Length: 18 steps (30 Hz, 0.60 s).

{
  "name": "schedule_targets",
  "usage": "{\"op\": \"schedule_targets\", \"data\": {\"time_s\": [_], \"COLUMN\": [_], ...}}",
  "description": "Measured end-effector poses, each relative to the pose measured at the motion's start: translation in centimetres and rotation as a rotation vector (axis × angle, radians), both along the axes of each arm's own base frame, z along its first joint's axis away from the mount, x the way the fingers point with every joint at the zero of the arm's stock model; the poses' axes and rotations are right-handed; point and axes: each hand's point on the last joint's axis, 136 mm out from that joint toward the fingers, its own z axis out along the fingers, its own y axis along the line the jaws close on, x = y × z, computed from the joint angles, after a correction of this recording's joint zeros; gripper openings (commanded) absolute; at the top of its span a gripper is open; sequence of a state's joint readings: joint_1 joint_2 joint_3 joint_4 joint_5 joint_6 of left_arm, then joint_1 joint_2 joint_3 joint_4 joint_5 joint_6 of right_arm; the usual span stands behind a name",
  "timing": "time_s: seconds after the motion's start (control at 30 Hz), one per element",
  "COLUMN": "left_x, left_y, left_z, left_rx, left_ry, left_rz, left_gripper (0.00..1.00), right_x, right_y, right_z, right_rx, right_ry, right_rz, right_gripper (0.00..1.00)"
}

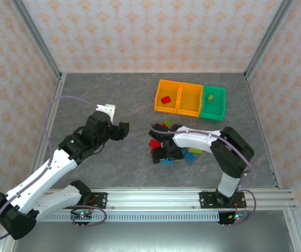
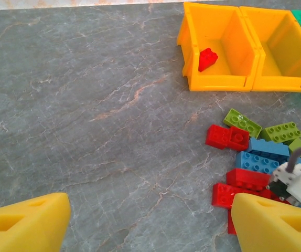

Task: Sort the legos into containers by color

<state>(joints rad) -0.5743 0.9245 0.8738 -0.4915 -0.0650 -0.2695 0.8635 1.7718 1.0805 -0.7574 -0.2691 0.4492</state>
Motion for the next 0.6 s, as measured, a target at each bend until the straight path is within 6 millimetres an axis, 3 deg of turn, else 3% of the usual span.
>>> {"op": "schedule_targets", "data": {"time_s": [0.07, 0.33, 0.43, 0.53, 0.6], "left_x": [-0.4, -1.1, -1.1, -1.1, -1.1], "left_y": [0.2, 0.7, 0.7, 0.7, 0.7], "left_z": [0.0, 0.0, 0.0, 0.0, 0.0], "left_rx": [-0.011, -0.023, -0.023, -0.023, -0.023], "left_ry": [-0.001, 0.007, 0.007, 0.007, 0.007], "left_rz": [0.006, 0.016, 0.016, 0.016, 0.016], "left_gripper": [0.82, 0.83, 0.84, 0.85, 0.85], "right_x": [0.1, 0.2, 0.6, 1.6, 3.4], "right_y": [-0.2, -0.7, -1.0, -1.4, -1.8], "right_z": [0.1, 1.0, 3.7, 8.3, 12.2], "right_rx": [-0.016, -0.022, 0.009, 0.078, 0.132], "right_ry": [-0.001, -0.027, -0.088, -0.193, -0.292], "right_rz": [-0.012, -0.036, -0.054, -0.090, -0.134], "right_gripper": [0.68, 0.53, 0.51, 0.49, 0.49]}}
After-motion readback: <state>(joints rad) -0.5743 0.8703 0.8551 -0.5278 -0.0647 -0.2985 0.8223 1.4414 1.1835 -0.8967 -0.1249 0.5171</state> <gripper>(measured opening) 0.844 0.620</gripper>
